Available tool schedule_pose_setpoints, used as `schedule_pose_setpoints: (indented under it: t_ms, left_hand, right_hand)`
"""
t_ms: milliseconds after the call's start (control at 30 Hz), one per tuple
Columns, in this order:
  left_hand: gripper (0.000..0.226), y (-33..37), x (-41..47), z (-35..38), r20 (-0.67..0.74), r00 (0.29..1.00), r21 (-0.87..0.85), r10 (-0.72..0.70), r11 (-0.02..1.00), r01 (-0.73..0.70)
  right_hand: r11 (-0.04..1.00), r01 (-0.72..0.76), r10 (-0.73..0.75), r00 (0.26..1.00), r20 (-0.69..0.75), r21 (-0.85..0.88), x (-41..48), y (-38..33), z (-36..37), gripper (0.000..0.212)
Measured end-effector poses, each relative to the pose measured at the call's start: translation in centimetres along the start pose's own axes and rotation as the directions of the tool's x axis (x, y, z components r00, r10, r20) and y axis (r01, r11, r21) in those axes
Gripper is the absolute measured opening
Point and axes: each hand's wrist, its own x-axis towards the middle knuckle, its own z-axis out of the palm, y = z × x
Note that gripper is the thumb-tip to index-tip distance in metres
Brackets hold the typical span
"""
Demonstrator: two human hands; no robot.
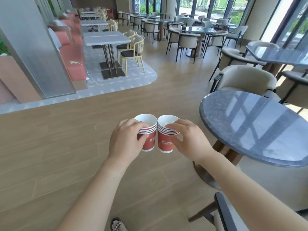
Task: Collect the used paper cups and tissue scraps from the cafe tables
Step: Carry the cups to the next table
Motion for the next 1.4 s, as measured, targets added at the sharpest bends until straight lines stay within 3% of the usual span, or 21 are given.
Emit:
schedule_pose_setpoints:
  t_ms: [367,633,867,1200,1400]
  left_hand:
    - [0.02,-17.7,14.5,-3.2,-0.043,0.999,0.025,0.009,1.0,-0.008]
    - [0.021,-31.5,18.1,-6.2,-0.083,0.989,0.071,-0.125,0.989,0.131]
    - [0.024,-44.5,18.7,-8.2,-0.137,0.943,0.141,-0.304,0.936,0.323]
    - [0.023,-64.4,22.7,-11.1,-0.218,0.773,0.133,-0.595,0.767,0.628]
    - [0.023,-73.9,22.2,-14.4,-0.264,0.611,0.171,-0.747,0.587,0.792]
  right_hand:
    - [0.998,0.032,-0.029,0.997,-0.065,0.045,19.9,-5.0,10.9,0.037]
    - [0.981,0.152,-0.157,0.987,0.033,0.117,31.3,-10.7,20.8,0.035]
    - [0.932,0.27,-0.314,0.935,0.168,0.24,40.6,-16.5,32.1,0.035]
    - [0.849,0.313,-0.463,0.829,0.314,0.426,56.7,-25.9,50.1,0.032]
    - [0.734,0.412,-0.648,0.664,0.373,0.541,63.9,-33.6,60.1,0.034]
